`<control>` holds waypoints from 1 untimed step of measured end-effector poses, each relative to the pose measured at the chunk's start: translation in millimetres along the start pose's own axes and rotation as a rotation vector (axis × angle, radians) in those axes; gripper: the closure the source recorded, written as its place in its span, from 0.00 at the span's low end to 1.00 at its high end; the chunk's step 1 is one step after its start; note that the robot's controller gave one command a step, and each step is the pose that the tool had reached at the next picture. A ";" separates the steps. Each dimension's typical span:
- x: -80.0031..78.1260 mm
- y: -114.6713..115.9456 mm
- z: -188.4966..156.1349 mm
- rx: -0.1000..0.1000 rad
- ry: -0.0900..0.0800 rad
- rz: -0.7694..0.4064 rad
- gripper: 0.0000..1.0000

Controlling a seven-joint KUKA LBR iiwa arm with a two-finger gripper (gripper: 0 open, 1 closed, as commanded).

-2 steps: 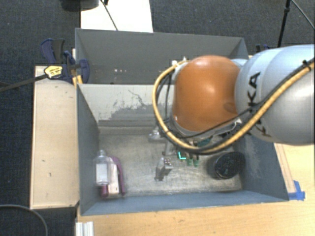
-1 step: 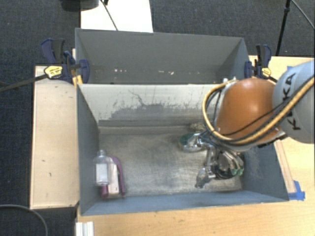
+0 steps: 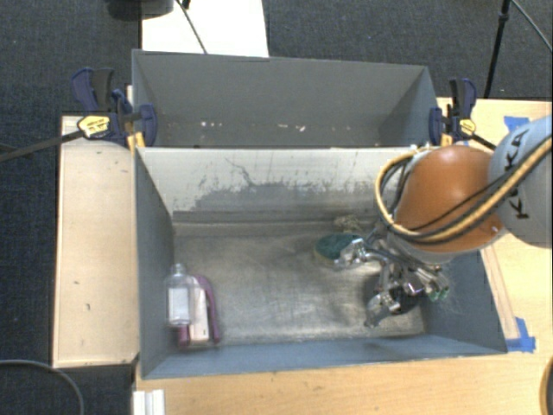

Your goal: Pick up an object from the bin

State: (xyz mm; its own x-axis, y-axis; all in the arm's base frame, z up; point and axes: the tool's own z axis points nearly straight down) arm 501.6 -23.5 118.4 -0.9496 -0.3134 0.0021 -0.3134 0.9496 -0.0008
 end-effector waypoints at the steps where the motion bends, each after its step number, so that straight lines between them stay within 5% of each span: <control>1: -8.9 -70.8 -21.0 0.005 -0.006 -0.071 0.00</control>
Offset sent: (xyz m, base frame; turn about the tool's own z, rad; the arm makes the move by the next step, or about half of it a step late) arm 0.0289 -0.0598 0.0194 -0.0774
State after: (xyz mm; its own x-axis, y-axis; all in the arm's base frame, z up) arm 532.2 -88.0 139.5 -0.9251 -0.3796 -0.0041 -0.3796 0.9251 -0.0055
